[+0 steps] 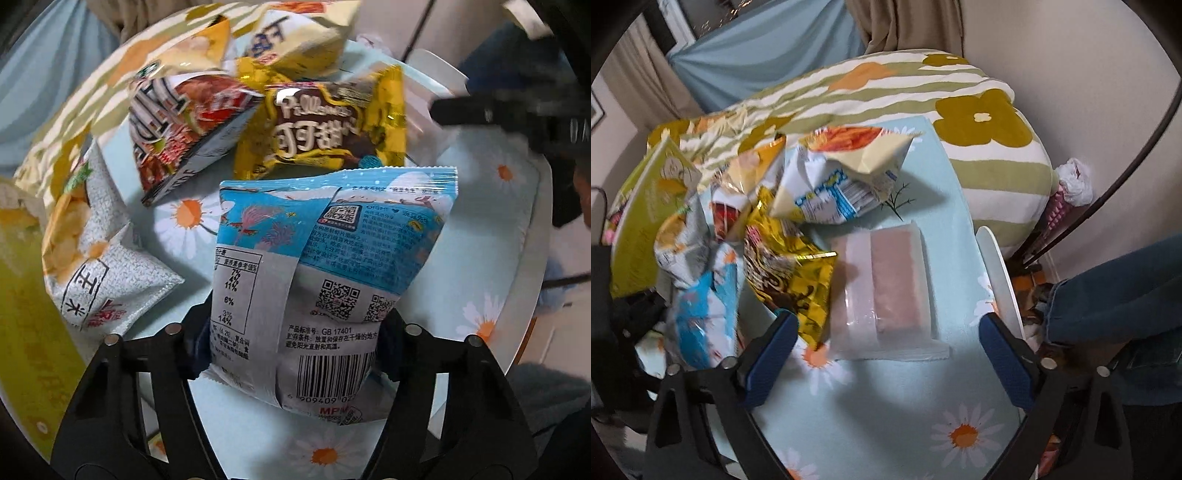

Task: Organize snacks
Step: 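Grasp the blue snack bag with the left tool while the right tool grasps the pink pastry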

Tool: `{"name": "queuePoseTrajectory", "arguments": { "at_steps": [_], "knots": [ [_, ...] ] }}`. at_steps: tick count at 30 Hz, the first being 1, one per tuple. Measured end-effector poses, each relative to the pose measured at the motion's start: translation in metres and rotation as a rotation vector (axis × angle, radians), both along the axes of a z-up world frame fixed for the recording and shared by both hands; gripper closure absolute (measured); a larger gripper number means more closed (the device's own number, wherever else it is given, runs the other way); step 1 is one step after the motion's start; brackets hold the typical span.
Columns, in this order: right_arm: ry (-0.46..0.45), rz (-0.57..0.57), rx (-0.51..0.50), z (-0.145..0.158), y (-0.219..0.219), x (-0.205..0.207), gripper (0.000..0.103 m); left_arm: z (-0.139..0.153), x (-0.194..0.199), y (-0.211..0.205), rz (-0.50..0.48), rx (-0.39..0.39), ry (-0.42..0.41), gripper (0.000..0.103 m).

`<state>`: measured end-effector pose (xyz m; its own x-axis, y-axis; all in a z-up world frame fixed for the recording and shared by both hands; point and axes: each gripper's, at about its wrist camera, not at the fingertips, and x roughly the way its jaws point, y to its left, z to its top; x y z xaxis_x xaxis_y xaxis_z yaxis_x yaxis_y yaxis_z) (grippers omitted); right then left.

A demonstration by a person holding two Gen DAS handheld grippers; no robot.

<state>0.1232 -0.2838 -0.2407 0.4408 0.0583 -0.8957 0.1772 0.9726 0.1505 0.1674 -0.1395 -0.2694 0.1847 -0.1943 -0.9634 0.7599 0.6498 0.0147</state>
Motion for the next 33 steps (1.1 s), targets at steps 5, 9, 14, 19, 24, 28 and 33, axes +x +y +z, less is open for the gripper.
{"name": "queuePoseTrajectory", "arguments": {
  "at_steps": [5,9,14,19,24,28,33],
  "knots": [
    [0.032,0.035,-0.025,-0.013,0.003,0.003,0.016,0.002,0.011,0.009,0.072,-0.021,0.029,0.04],
    [0.043,0.063,-0.038,-0.02,0.004,0.007,0.017,0.003,0.013,0.017,0.108,-0.026,0.032,0.041],
    [0.059,0.107,-0.057,-0.029,0.007,0.014,0.02,0.006,0.004,0.017,0.142,-0.028,0.01,0.041],
    [0.065,0.157,-0.068,-0.037,0.01,0.021,0.027,0.01,-0.001,0.017,0.201,-0.029,-0.004,0.041],
    [0.059,0.194,-0.077,-0.041,0.009,0.034,0.033,0.013,-0.009,0.015,0.268,-0.037,-0.01,0.041],
    [0.036,0.226,-0.077,-0.042,0.01,0.041,0.04,0.015,-0.012,0.012,0.319,-0.044,-0.019,0.041],
    [0.031,0.253,-0.067,-0.041,0.008,0.038,0.044,0.021,-0.019,0.009,0.372,-0.056,-0.035,0.041]
  ]
}}
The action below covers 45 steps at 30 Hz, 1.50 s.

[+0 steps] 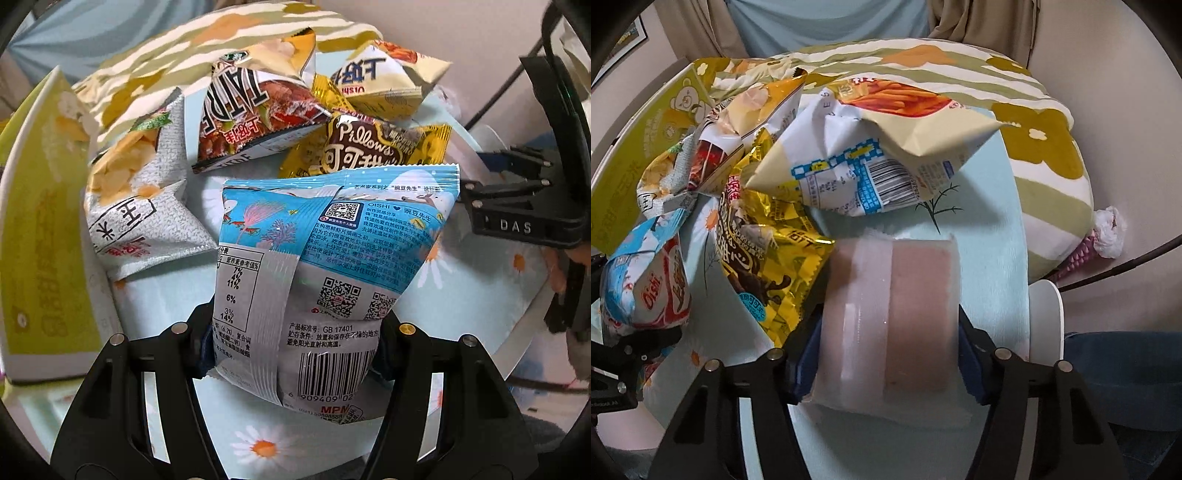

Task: Organize snacks
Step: 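Grasp the blue snack bag with the left tool while the right tool grasps the pink pastry, then drop the blue snack bag into the box with the left tool while the right tool drops the pink pastry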

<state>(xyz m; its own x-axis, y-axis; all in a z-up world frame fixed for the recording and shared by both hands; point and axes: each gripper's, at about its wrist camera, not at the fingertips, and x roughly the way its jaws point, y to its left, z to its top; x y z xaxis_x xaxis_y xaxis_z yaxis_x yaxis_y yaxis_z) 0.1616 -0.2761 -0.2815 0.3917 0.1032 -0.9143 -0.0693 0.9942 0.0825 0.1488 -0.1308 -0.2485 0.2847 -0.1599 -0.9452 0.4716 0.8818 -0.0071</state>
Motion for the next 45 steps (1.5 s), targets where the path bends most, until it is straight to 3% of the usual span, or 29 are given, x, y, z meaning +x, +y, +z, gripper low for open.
{"name": "queuePoseTrajectory", "arguments": {
  "at_steps": [12,23,30,34,39,45],
  "knots": [
    [-0.043,0.003,0.017,0.034,-0.026,-0.029,0.045,0.035,-0.018,-0.012,0.092,-0.052,-0.06,0.041],
    [-0.168,0.068,0.032,0.112,-0.016,-0.041,0.045,0.12,-0.029,0.022,0.228,-0.13,-0.223,0.041],
    [-0.277,0.183,0.088,0.159,0.039,-0.028,0.045,0.166,-0.021,0.095,0.361,-0.13,-0.345,0.041],
    [-0.316,0.243,0.154,0.178,0.08,-0.011,0.045,0.176,-0.009,0.142,0.418,-0.108,-0.37,0.041],
    [-0.344,0.293,0.199,0.191,0.139,0.013,0.045,0.175,0.018,0.199,0.462,-0.085,-0.349,0.041],
    [-0.323,0.311,0.25,0.198,0.206,0.046,0.045,0.146,0.058,0.239,0.452,-0.067,-0.246,0.041]
  ]
}}
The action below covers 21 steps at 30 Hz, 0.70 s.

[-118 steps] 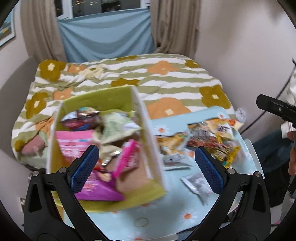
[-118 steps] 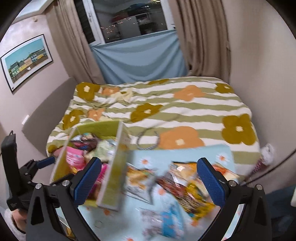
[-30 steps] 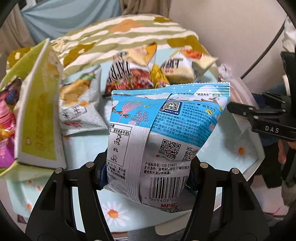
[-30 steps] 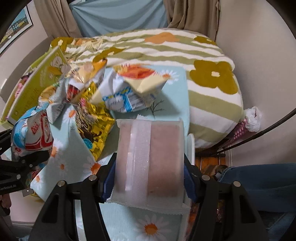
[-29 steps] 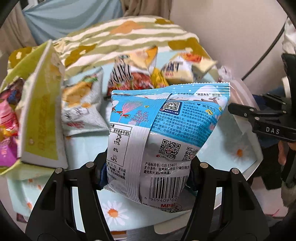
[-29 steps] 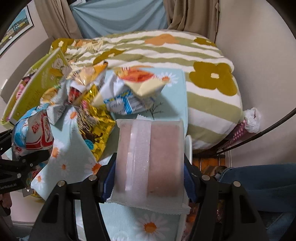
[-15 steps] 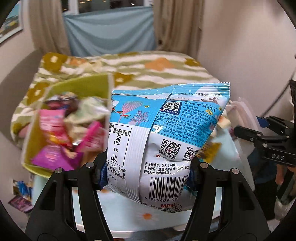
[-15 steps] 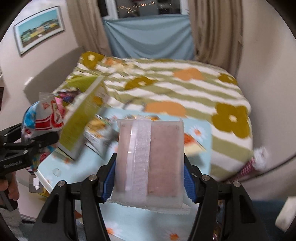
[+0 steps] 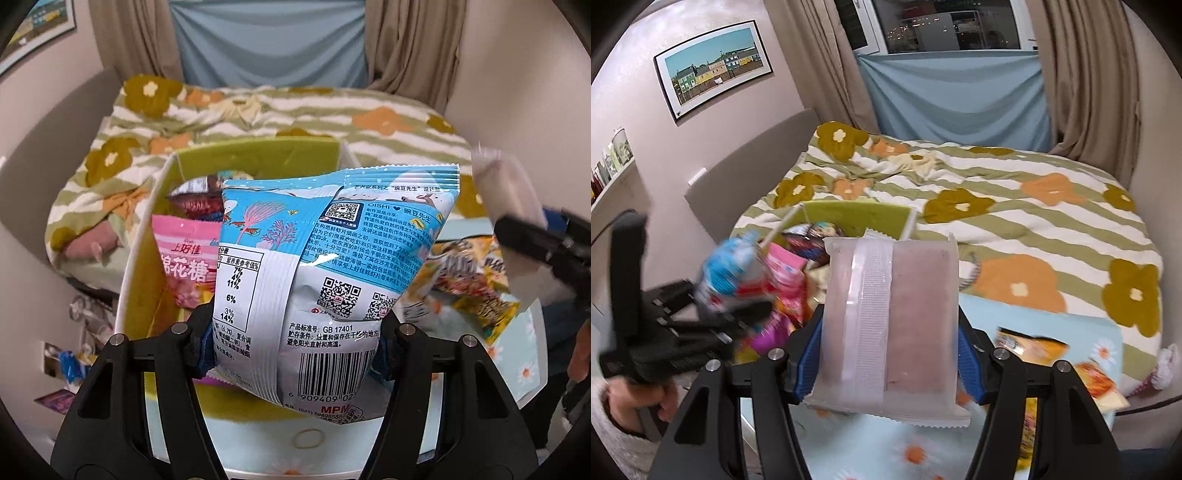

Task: Organize snacks
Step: 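Drop the blue snack bag into the box with the left tool while the right tool drops the pink pastry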

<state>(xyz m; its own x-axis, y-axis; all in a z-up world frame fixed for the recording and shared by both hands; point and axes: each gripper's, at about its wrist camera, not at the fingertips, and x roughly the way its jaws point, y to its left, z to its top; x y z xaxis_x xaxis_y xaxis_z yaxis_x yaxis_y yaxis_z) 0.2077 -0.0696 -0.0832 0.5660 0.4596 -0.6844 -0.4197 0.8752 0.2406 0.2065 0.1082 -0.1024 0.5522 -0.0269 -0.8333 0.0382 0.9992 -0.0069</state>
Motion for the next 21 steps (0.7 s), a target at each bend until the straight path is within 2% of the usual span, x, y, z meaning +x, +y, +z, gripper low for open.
{"name": "queuePoseTrajectory", "arguments": {
  "at_steps": [7,8,10,11,15,21],
  "knots": [
    [-0.006,-0.006,-0.011,0.006,0.042,0.022,0.045,-0.045,0.021,0.002,-0.06,-0.008,0.102,0.04],
    [-0.006,-0.006,-0.016,0.005,0.044,0.024,0.045,-0.05,0.023,0.001,-0.065,-0.001,0.114,0.036],
    [-0.001,-0.009,-0.022,0.001,0.051,0.029,0.045,-0.058,0.026,-0.001,-0.087,-0.003,0.138,0.018],
    [0.002,-0.012,-0.023,0.0,0.054,0.031,0.045,-0.059,0.025,-0.002,-0.098,0.002,0.134,0.001],
    [0.012,-0.014,-0.03,-0.006,0.065,0.038,0.045,-0.047,0.018,0.006,-0.126,-0.006,0.089,0.0],
    [0.036,-0.005,-0.055,-0.015,0.083,0.044,0.045,-0.032,0.014,0.038,-0.088,-0.027,0.054,0.0]
  ]
}}
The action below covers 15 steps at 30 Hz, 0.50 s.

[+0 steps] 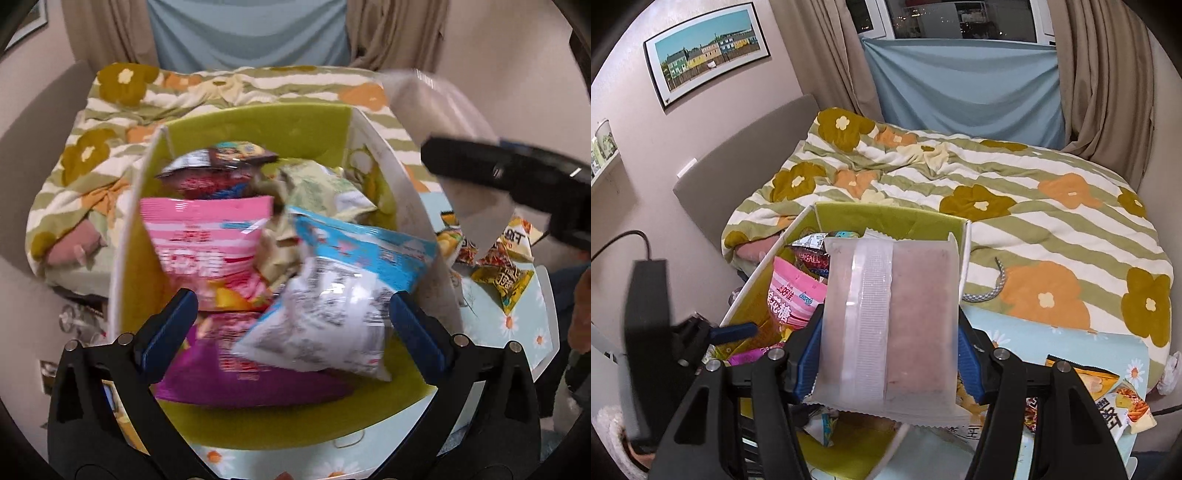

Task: Organize snacks
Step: 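Drop the blue snack bag into the box with the left tool while the right tool drops the pink pastry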

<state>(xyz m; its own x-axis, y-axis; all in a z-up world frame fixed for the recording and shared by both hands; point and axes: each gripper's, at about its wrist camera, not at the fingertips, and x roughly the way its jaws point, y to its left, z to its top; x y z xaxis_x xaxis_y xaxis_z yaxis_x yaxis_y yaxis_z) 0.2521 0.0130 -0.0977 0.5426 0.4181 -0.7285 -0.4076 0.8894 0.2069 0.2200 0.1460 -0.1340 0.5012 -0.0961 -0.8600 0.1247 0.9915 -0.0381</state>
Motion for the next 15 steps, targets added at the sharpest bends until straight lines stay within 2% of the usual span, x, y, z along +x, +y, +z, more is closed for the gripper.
{"name": "queuePoseTrajectory", "arguments": {
  "at_steps": [8,15],
  "knots": [
    [0.06,0.031,-0.003,-0.007,0.034,0.014,0.045,0.019,-0.004,0.047,0.045,0.013,-0.04,0.0],
    [0.142,0.047,-0.008,-0.027,0.068,0.033,0.044,0.01,-0.004,0.075,0.081,0.029,-0.023,0.0]
  ]
}}
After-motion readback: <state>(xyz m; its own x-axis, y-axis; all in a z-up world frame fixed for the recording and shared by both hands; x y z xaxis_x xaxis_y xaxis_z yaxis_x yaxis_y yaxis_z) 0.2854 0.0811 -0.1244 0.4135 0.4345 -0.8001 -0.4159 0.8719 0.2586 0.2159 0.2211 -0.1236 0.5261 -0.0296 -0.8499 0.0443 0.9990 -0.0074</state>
